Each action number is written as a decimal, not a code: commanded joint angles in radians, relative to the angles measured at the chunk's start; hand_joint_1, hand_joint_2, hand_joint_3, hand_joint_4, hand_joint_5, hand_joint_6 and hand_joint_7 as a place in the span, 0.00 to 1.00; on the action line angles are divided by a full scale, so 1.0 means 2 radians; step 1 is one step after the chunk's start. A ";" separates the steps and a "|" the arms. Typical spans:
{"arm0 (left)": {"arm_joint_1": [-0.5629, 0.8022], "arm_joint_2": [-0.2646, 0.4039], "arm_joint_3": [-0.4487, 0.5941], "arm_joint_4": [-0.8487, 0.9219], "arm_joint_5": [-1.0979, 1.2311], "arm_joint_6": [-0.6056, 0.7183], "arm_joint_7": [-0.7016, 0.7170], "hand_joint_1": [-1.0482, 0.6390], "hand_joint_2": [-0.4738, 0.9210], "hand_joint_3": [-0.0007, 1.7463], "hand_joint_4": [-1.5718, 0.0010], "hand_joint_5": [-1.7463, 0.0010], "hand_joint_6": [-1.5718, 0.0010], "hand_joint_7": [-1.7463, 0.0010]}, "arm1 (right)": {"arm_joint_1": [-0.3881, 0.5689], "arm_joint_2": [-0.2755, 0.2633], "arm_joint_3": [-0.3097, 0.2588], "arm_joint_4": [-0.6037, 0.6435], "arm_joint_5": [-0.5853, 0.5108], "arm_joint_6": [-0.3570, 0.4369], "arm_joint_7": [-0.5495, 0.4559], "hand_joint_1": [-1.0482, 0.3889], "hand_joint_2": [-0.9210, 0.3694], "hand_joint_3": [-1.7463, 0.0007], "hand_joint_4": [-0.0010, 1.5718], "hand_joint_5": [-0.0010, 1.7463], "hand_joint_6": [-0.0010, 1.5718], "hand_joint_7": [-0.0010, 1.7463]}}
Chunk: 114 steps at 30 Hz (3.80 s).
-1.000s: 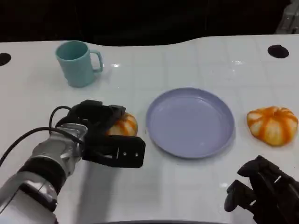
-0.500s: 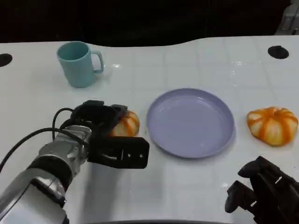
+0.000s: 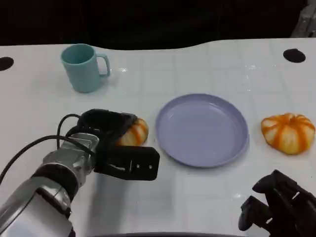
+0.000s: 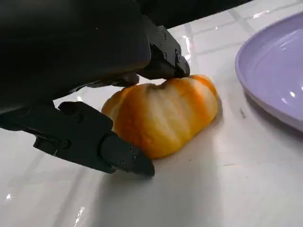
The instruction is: Grasp the bread from the table and place it into the plate.
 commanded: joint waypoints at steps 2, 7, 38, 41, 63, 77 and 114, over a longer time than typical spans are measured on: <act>0.028 -0.002 0.009 0.011 -0.015 -0.026 0.035 0.51 1.00 0.08 0.43 0.84 0.50 0.95 | 0.009 -0.007 -0.002 -0.012 0.007 -0.005 0.007 0.34 0.00 0.85 0.39 0.91 0.42 0.63; 0.034 0.000 -0.005 0.015 0.003 -0.020 0.079 0.49 1.00 0.14 0.51 0.21 0.28 0.82 | 0.015 -0.008 -0.002 -0.017 0.006 -0.004 0.007 0.34 0.00 0.85 0.39 0.91 0.41 0.63; 0.001 -0.001 0.056 0.004 -0.047 -0.015 0.197 0.56 0.96 0.10 0.46 0.00 0.63 0.00 | 0.017 -0.010 -0.003 -0.018 0.008 -0.005 0.006 0.34 0.00 0.84 0.38 0.91 0.42 0.61; -0.003 -0.003 0.070 -0.001 -0.061 -0.028 0.195 0.57 0.98 0.12 0.45 0.00 0.62 0.00 | 0.016 -0.008 -0.002 -0.017 0.010 -0.003 0.005 0.34 0.00 0.84 0.38 0.90 0.42 0.61; -0.050 -0.032 0.092 -0.036 -0.086 -0.155 0.161 0.56 0.67 0.65 0.41 0.00 0.54 0.00 | 0.016 -0.007 0.003 -0.016 0.005 -0.008 0.006 0.34 0.00 0.84 0.37 0.91 0.41 0.61; -0.081 -0.062 0.033 -0.028 -0.041 -0.182 0.108 0.54 0.66 0.66 0.39 0.00 0.51 0.00 | 0.016 0.002 0.009 -0.019 0.002 -0.005 -0.008 0.35 0.00 0.86 0.38 0.88 0.44 0.56; -0.108 -0.076 0.000 -0.013 -0.030 -0.134 -0.102 0.09 1.00 0.29 0.99 1.00 0.94 1.00 | 0.022 0.002 0.014 -0.028 0.007 -0.003 -0.012 0.36 0.00 0.86 0.37 0.87 0.44 0.53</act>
